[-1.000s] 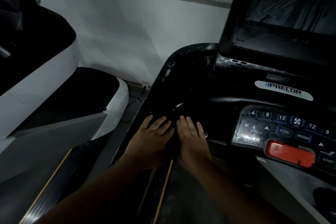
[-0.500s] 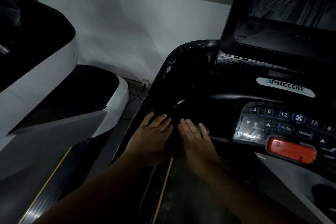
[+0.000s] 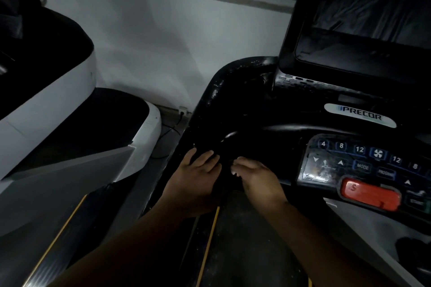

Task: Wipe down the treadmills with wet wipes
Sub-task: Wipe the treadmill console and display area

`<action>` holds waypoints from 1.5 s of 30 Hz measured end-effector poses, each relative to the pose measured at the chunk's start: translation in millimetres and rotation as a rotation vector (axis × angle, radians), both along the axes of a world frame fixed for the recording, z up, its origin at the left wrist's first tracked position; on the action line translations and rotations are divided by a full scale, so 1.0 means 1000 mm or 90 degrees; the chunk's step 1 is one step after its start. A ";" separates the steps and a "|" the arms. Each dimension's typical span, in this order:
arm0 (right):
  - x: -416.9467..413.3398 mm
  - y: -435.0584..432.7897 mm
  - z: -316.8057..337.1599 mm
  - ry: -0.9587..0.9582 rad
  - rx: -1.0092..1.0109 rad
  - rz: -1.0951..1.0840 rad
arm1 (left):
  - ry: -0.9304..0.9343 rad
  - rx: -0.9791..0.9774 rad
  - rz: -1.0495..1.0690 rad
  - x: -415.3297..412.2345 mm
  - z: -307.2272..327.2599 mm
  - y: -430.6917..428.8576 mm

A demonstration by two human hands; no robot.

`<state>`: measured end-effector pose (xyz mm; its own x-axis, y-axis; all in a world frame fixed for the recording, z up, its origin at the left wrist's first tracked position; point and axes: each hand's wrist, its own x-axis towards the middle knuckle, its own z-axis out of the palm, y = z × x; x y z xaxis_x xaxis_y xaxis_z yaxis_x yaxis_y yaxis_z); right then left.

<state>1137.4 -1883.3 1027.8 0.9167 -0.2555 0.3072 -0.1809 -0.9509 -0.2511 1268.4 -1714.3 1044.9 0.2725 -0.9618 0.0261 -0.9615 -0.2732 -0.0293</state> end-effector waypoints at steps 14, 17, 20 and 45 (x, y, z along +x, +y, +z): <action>0.038 0.009 -0.005 0.026 -0.082 -0.080 | 0.022 -0.045 -0.005 -0.001 0.001 0.001; 0.019 0.027 -0.029 0.096 -0.078 -0.027 | 0.019 -0.052 -0.011 0.000 0.001 0.001; -0.018 0.023 -0.048 0.154 -0.188 0.032 | 0.018 -0.055 -0.012 0.001 -0.001 0.001; 0.016 0.024 -0.030 0.199 -0.193 -0.057 | 0.016 -0.034 0.009 0.000 -0.002 -0.002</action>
